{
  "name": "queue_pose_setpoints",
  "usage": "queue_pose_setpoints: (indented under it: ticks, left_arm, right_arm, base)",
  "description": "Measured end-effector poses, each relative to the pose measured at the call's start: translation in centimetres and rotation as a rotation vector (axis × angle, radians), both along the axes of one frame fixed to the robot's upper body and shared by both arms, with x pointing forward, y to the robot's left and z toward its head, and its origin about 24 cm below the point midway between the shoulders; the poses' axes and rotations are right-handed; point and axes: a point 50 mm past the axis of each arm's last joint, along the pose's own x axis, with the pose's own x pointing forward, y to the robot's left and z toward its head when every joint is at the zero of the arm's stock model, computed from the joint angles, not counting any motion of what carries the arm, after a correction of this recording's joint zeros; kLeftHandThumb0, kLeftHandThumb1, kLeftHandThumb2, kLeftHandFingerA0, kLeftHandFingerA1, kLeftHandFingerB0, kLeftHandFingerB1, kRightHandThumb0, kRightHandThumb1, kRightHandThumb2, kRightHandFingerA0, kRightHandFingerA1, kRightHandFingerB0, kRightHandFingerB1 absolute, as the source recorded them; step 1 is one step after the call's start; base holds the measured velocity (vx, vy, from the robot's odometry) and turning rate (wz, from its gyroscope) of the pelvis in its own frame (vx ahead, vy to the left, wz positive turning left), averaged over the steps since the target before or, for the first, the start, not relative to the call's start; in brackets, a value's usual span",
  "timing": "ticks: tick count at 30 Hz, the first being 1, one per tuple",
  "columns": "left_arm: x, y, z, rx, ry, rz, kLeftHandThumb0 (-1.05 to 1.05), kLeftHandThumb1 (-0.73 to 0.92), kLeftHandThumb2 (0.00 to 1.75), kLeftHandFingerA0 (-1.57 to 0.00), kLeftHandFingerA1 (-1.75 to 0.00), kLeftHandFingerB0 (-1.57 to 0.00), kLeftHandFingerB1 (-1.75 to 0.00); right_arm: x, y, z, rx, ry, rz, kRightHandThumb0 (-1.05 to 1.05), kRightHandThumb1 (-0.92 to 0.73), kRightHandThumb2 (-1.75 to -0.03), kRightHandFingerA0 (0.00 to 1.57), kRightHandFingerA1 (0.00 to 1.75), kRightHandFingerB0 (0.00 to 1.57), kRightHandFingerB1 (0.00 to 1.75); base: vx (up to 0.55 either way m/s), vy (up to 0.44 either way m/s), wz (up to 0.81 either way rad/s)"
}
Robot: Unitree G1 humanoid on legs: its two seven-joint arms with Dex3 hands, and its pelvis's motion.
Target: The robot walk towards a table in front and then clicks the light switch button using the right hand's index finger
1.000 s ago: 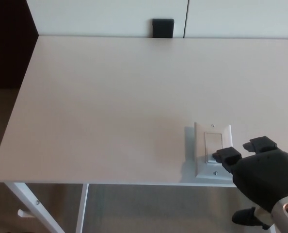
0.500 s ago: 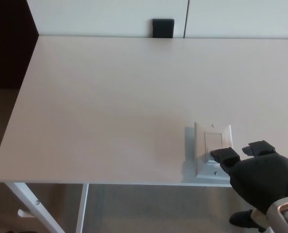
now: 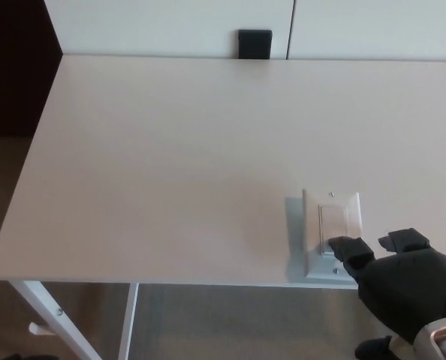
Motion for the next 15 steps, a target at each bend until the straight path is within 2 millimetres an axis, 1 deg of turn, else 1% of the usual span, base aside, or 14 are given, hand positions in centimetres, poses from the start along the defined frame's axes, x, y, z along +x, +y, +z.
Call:
queue_pose_setpoints:
  ticks: [4,5,9,10,12,13,14,15]
  left_arm:
    - [0.1,-0.1,0.0,0.003,0.001,-0.007,-0.22,0.64,0.58,-0.53,-0.45,-0.44,-0.40]
    - [0.1,-0.1,0.0,0.005,0.002,-0.010,-0.21,0.63,0.58,-0.54,-0.46,-0.44,-0.40]
    - [0.1,-0.1,0.0,0.009,0.003,-0.015,-0.22,0.63,0.59,-0.53,-0.45,-0.44,-0.39]
    - [0.1,-0.1,0.0,0.011,0.004,-0.015,-0.21,0.63,0.58,-0.54,-0.46,-0.44,-0.40]
    - [0.1,-0.1,-0.1,0.014,0.007,-0.016,-0.23,0.63,0.58,-0.54,-0.46,-0.44,-0.40]
    - [0.1,-0.1,-0.1,0.015,0.007,-0.016,-0.23,0.63,0.58,-0.53,-0.45,-0.43,-0.39]
    - [0.1,-0.1,-0.1,0.016,0.008,-0.017,-0.23,0.63,0.58,-0.53,-0.45,-0.43,-0.39]
    - [0.1,0.0,-0.1,0.016,0.008,-0.017,-0.23,0.63,0.59,-0.53,-0.45,-0.44,-0.39]
  right_arm:
    - [-0.9,0.1,-0.5,0.001,0.009,0.009,-0.80,-0.42,-0.79,0.06,0.47,0.24,0.41]
    - [-1.2,0.1,-0.6,0.002,0.011,0.013,-0.79,-0.47,-0.56,0.10,0.45,0.31,0.34]
    - [-1.7,0.0,-0.8,0.007,0.007,0.014,-0.78,-0.47,-0.56,0.09,0.45,0.29,0.34]
    - [-1.9,0.0,-0.8,0.009,0.005,0.014,-0.77,-0.40,-0.78,0.06,0.49,0.22,0.43]
    - [-2.3,0.0,-0.6,0.013,0.006,0.016,-0.78,-0.41,-0.78,0.06,0.49,0.21,0.43]
    - [-2.5,0.0,-0.6,0.016,0.008,0.018,-0.81,-0.43,-0.81,0.06,0.47,0.21,0.43]
    - [-2.8,0.0,-0.4,0.022,0.009,0.024,-0.80,-0.42,-0.84,0.01,0.47,0.15,0.43]
    - [-3.0,0.0,-0.2,0.023,0.011,0.027,-0.86,-0.47,-0.85,0.02,0.45,0.14,0.43]
  base:
    - [0.00,0.000,0.00]
    - [0.00,0.000,0.00]
    - [0.00,0.000,0.00]
    - [0.00,0.000,0.00]
    - [0.00,0.000,0.00]
    - [0.00,0.000,0.00]
    - [0.00,0.000,0.00]
    - [0.00,0.000,0.00]
